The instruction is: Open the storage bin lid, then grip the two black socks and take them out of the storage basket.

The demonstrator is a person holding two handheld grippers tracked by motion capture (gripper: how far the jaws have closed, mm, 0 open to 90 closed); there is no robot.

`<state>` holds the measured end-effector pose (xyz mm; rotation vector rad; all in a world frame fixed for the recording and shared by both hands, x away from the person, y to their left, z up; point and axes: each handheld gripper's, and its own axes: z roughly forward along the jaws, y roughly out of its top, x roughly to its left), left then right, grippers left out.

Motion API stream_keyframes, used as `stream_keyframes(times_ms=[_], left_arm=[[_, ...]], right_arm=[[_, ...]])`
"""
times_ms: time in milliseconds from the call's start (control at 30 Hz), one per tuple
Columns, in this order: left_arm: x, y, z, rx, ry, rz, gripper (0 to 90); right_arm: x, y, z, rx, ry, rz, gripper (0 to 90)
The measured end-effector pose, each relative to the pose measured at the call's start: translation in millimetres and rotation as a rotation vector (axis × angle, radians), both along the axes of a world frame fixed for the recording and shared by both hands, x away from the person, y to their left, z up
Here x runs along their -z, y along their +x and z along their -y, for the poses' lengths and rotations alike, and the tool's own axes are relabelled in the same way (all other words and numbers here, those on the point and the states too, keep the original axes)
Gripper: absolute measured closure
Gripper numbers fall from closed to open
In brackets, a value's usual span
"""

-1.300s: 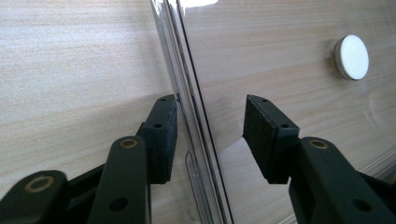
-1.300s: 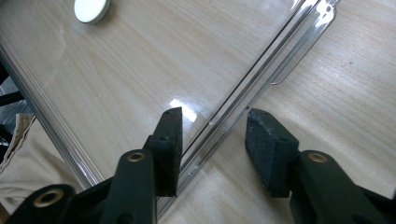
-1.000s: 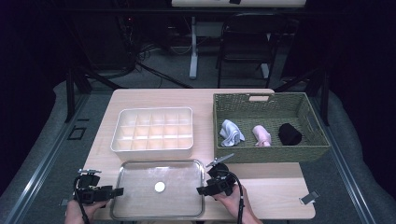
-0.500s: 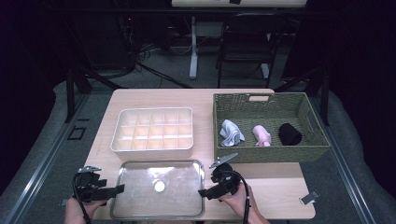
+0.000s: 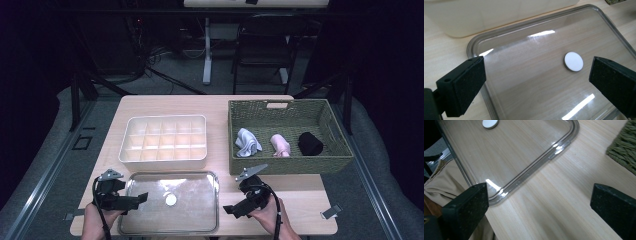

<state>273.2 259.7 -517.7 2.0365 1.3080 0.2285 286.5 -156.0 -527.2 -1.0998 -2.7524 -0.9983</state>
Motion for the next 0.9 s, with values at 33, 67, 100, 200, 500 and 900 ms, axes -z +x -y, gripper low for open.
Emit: stream_keyframes(times_ms=[33, 67, 100, 200, 500, 900], left_arm=[[-0.7, 1.0, 1.6, 0.002, -0.002, 0.006, 0.3], [-1.4, 2.0, 3.3, 0.007, -0.002, 0.010, 0.3], [-2.1, 2.9, 5.0, 0.014, 0.002, 0.012, 0.3], [-3.8, 5.0, 8.8, 0.029, 0.022, 0.032, 0.2], [-6.7, 2.0, 12.9, 0.108, 0.050, 0.118, 0.1], [-4.2, -2.3, 6.7, 0.105, 0.016, 0.102, 0.1]], right_arm=[[0.0, 0.2, 1.5, 0.000, 0.002, 0.002, 0.0], [0.0, 0.3, 2.9, 0.002, -0.003, -0.002, 0.0], [-0.1, 0.2, 4.0, 0.006, 0.001, 0.001, 0.0], [-2.0, 0.4, 7.2, -0.003, -0.004, -0.003, 0.0], [-12.9, 1.0, 17.1, -0.007, 0.002, 0.000, 0.0], [-37.4, 0.1, 35.0, 0.003, 0.033, 0.031, 0.0]])
